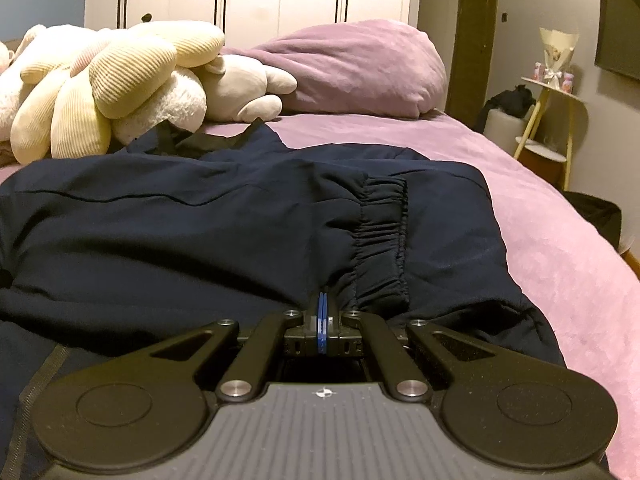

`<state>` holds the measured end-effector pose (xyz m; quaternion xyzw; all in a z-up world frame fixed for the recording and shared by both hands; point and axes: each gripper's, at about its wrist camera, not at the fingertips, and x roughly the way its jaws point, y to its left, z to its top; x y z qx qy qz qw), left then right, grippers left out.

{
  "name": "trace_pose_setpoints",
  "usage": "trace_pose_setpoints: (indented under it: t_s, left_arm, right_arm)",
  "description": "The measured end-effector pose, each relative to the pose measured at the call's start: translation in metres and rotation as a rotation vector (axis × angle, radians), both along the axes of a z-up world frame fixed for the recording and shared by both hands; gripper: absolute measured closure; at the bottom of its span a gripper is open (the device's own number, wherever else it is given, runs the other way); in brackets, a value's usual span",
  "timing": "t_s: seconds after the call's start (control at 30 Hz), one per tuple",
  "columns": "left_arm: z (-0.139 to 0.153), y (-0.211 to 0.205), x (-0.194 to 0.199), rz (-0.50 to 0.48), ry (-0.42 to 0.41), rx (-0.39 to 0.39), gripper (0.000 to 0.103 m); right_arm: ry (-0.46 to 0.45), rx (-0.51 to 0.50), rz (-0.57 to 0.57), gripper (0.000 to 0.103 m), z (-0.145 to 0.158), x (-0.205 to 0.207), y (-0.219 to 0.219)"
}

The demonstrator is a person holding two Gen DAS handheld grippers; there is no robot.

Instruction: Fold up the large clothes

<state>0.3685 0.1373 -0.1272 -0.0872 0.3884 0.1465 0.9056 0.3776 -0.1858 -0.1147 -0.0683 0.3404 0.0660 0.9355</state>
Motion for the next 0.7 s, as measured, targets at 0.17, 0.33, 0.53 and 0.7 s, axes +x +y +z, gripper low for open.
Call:
trace_pose_setpoints:
  t_s: [0.17, 0.33, 0.53, 0.7]
  left_arm:
    - [0.028, 0.007, -0.046, -0.015, 0.057, -0.049, 0.000]
    - [0.047, 0.015, -0.165, -0.143, 0.045, -0.061, 0.000]
    - [0.039, 0.032, -0.288, -0.064, 0.150, -0.207, 0.000]
    - [0.029, 0.031, -0.328, -0.033, 0.161, -0.367, 0.000]
  right_arm:
    - [0.067, -0.045, 0.030, 0.090, 0.018, -0.006, 0.004]
    - [0.195, 0.159, -0.038, 0.060, 0.049, -0.076, -0.067]
    - [0.339, 0.349, -0.182, 0.059, 0.070, -0.209, -0.180]
    - [0.361, 0.351, -0.170, 0.041, 0.075, -0.271, -0.203]
